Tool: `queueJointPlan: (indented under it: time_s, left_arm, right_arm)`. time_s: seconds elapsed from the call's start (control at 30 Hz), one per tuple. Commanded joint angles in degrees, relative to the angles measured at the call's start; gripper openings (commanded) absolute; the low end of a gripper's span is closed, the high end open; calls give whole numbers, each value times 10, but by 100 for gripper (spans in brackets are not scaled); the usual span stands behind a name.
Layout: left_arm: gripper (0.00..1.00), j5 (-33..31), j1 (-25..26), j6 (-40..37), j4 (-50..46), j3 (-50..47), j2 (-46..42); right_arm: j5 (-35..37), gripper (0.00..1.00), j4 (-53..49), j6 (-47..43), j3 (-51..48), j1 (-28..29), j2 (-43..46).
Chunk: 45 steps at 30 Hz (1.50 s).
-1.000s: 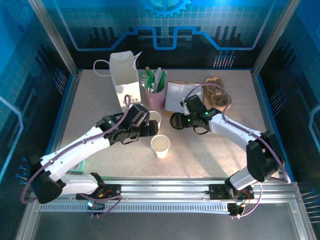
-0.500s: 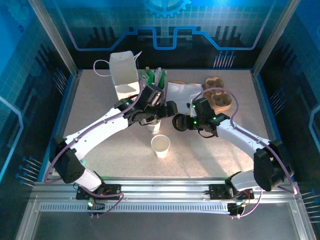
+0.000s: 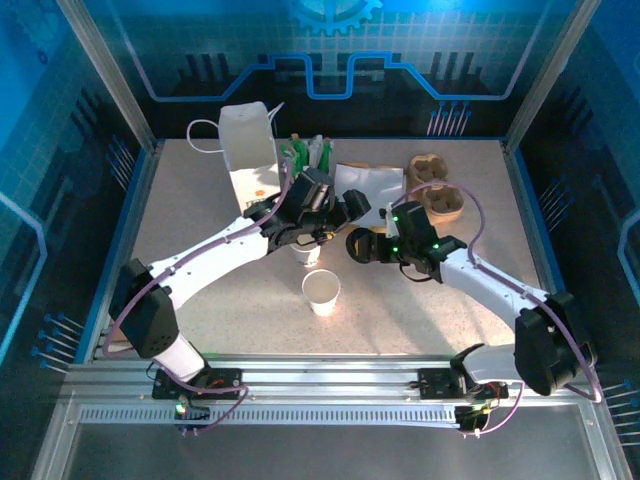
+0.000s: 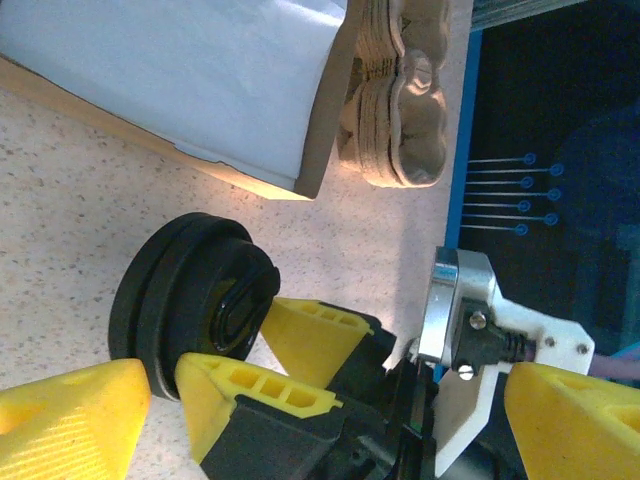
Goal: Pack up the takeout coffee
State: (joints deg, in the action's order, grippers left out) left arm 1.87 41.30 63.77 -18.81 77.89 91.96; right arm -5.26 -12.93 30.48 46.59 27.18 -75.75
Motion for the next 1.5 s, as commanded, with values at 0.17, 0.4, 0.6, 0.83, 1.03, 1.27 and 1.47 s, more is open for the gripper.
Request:
queueJointPlan:
  time_s: [0.17, 0.4, 0.6, 0.83, 1.03, 1.27, 1.47]
  left_arm:
    - [93, 18, -2, 75, 83, -46, 15]
    - [93, 28, -1, 128, 142, -80, 25]
    - [93, 39, 1, 157, 171, -83, 43]
    - [94, 35, 2, 159, 171, -86, 51]
    - [94, 30, 4, 153, 165, -86, 51]
    - [94, 21, 2, 146, 155, -86, 51]
    - [94, 22, 2, 145, 155, -84, 57]
  right_arm:
    - [-8, 55, 34, 15, -22, -8, 34]
    - [-12, 54, 55, 25, -36, -8, 44]
    - [-17, 54, 70, 32, -46, -8, 48]
    - [-12, 54, 67, 29, -48, -8, 62]
    - [-9, 54, 66, 27, -50, -8, 67]
    - [-4, 54, 60, 26, -51, -9, 80]
    - [-6, 54, 58, 27, -50, -10, 87]
